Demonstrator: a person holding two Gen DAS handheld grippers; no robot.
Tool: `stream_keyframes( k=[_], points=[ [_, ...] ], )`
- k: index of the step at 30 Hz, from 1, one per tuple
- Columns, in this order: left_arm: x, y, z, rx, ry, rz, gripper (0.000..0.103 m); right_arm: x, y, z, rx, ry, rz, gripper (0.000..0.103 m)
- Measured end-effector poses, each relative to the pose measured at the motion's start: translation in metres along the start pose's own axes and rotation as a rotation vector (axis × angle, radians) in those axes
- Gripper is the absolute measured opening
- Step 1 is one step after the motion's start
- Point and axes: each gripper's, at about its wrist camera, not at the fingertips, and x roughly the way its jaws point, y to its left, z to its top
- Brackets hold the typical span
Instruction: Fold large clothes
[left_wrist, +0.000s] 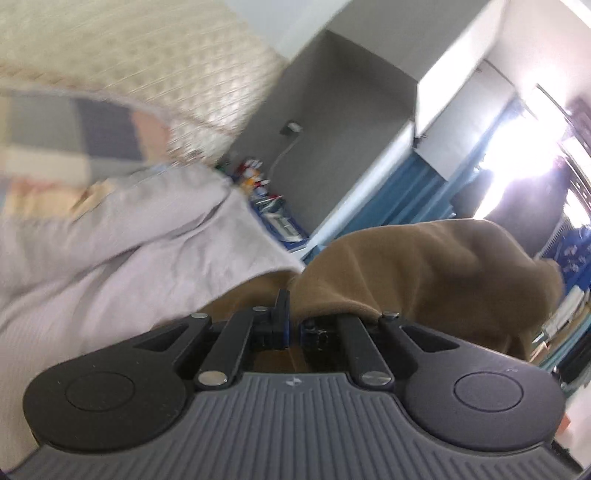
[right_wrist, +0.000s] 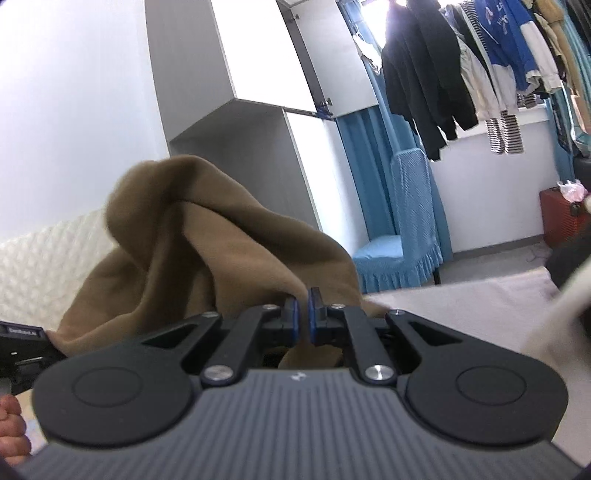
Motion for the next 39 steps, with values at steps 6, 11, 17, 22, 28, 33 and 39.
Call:
stream_keyframes(
  k=[6,11,17,22,28,33,39],
  points=[
    [-0.032,0.039,-0.048,-0.05,0.04,0.068,0.006,-0.031,-0.014,-0.035,-0.015,0.108,-0.02,0.008],
    [-0.014,0.07,-0.08,-0.034,0.09,0.131,0.006,-0.02,-0.04,-0.078,0.065,0.231,-0.031,0.008],
    [0.029,0.092,-0.095,0.003,0.169,0.207,0.006,0.021,-0.066,-0.111,0.174,0.396,-0.108,0.008],
    [0.066,0.105,-0.102,0.024,0.202,0.252,0.006,0.048,-0.069,-0.128,0.17,0.427,-0.122,0.008],
    [0.068,0.112,-0.103,0.026,0.193,0.216,0.01,0.05,-0.07,-0.137,0.21,0.425,-0.116,0.008],
    [0.055,0.113,-0.093,0.014,0.216,0.218,0.04,0.043,-0.066,-0.134,0.195,0.436,-0.126,0.01],
    [0.026,0.092,-0.094,0.108,0.245,0.206,0.048,0.031,-0.06,-0.127,0.163,0.486,-0.159,0.014]
  ],
)
